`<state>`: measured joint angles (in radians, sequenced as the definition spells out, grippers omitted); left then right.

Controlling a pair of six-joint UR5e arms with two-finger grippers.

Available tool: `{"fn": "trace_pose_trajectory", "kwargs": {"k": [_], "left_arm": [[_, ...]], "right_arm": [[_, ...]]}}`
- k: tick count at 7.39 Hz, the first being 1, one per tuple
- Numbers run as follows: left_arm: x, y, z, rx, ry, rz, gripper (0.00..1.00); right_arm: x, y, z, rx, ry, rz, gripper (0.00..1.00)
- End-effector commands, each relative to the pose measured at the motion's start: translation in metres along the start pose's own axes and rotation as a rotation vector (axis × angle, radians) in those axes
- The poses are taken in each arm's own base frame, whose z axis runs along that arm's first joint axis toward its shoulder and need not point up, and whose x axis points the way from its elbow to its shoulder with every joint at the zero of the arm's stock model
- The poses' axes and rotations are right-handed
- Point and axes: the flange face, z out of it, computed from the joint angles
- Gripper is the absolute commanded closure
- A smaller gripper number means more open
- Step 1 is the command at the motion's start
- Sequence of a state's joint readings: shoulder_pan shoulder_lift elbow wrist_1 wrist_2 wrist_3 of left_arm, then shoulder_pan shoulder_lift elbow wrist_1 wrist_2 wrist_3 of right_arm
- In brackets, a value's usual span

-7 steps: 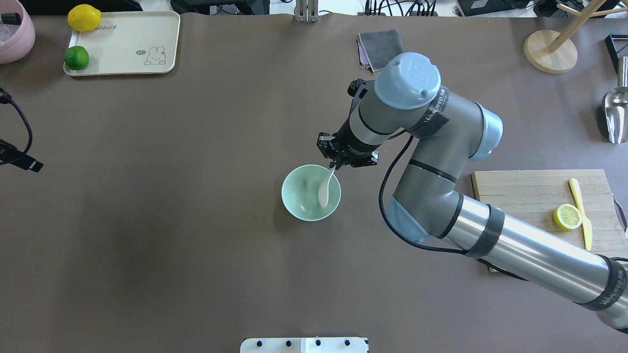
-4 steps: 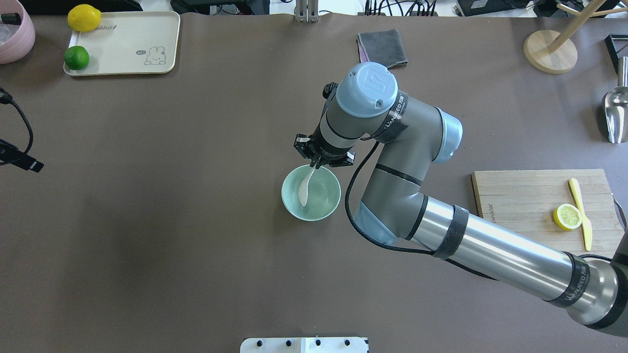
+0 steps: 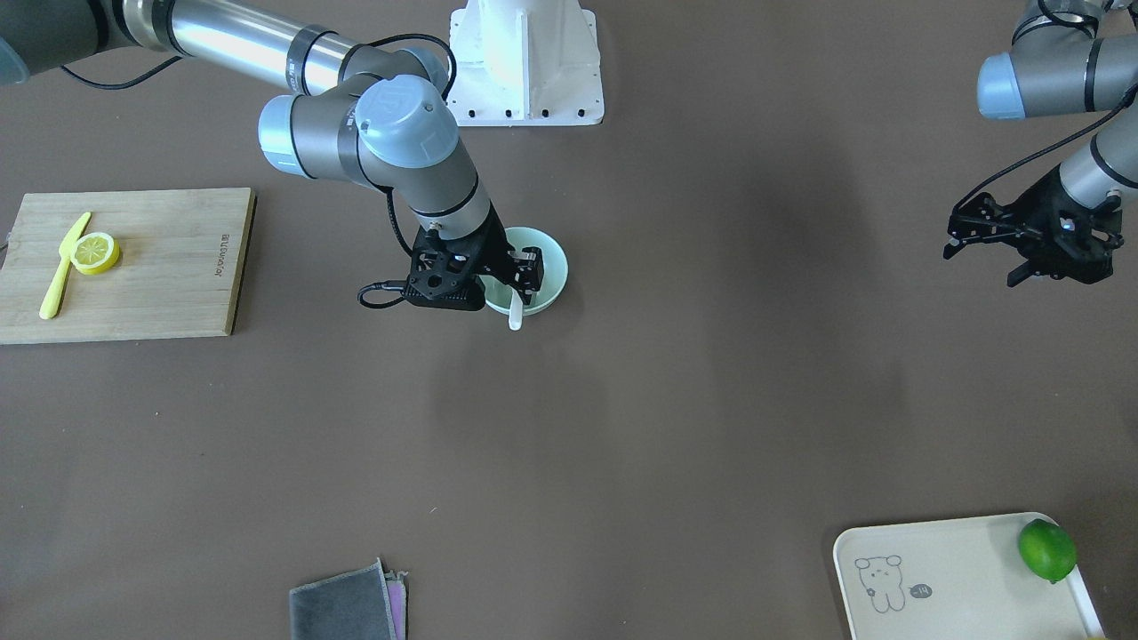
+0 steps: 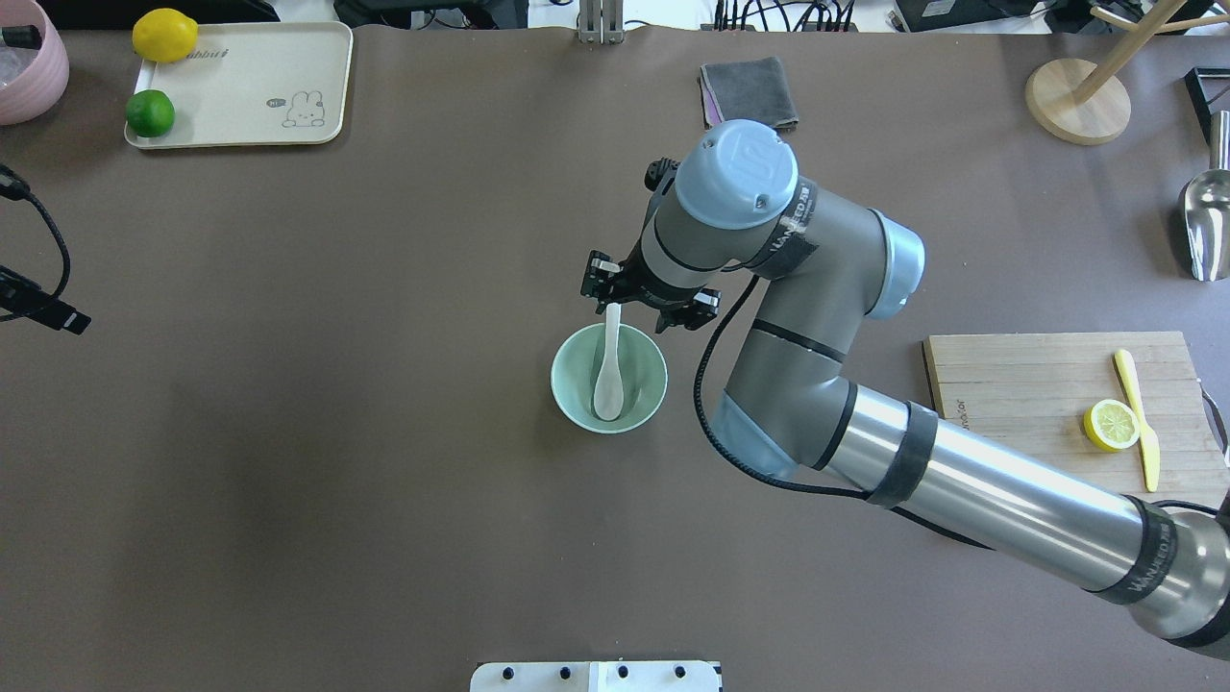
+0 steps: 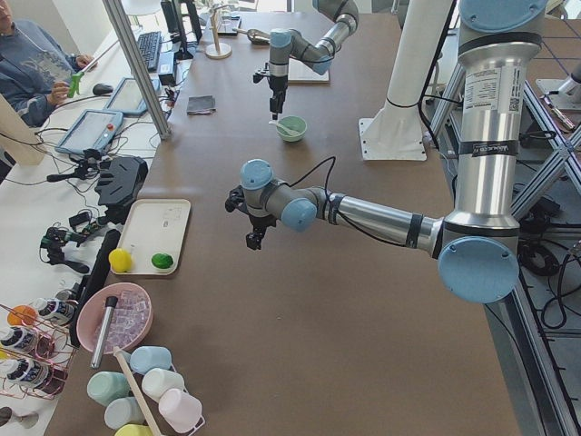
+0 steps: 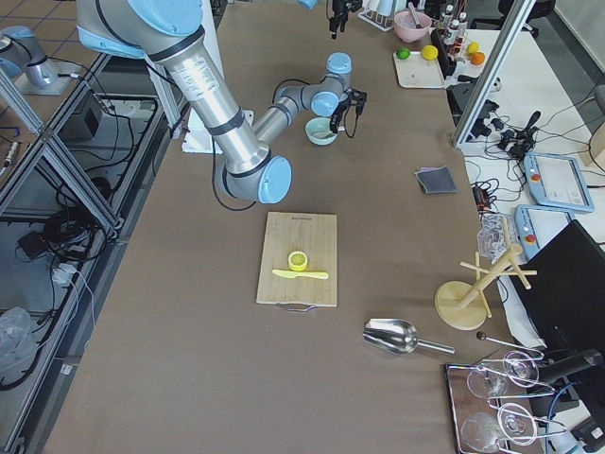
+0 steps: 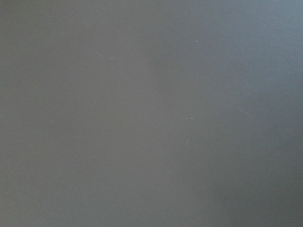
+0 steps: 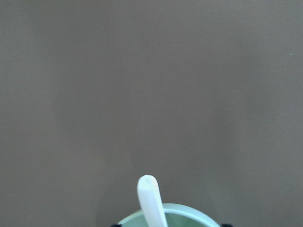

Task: Place spoon in bowl

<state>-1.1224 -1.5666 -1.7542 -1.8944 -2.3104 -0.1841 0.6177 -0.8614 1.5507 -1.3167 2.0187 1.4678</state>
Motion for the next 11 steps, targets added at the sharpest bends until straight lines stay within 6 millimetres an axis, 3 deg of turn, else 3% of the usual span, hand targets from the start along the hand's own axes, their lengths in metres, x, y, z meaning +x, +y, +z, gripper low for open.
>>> {"fn": "trace_pose_trajectory", "kwargs": {"k": [1,2,4,6,8,9,10,11], "left_arm": [[-0.017,0.005,-0.014,0.019,-0.008,-0.034,0.03],[-0.034,0.009,-0.030,0.030,0.023,-0.087,0.03],[-0.068,0.018,-0.059,0.037,0.004,-0.187,0.03],[-0.117,0.042,-0.092,-0.017,-0.028,-0.167,0.03],[-0.141,0.064,-0.111,-0.032,-0.034,-0.175,0.03],[-0.142,0.066,-0.113,-0.027,-0.036,-0.178,0.03],[-0.147,0.082,-0.104,-0.046,-0.037,-0.194,0.03],[-0.149,0.082,-0.104,-0.039,-0.040,-0.191,0.03]], "right_arm": [[0.100,-0.037,-0.071,-0.022,-0.026,-0.004,0.00],[0.168,-0.063,-0.106,-0.025,-0.014,-0.059,0.00],[0.270,-0.118,-0.157,0.002,0.046,-0.161,0.00],[0.389,-0.155,-0.188,-0.032,0.169,-0.365,0.00],[0.478,-0.170,-0.235,-0.070,0.202,-0.434,0.00],[0.523,-0.169,-0.245,-0.082,0.218,-0.471,0.00],[0.567,-0.166,-0.245,-0.101,0.232,-0.489,0.00],[0.604,-0.174,-0.246,-0.122,0.241,-0.531,0.00]]}}
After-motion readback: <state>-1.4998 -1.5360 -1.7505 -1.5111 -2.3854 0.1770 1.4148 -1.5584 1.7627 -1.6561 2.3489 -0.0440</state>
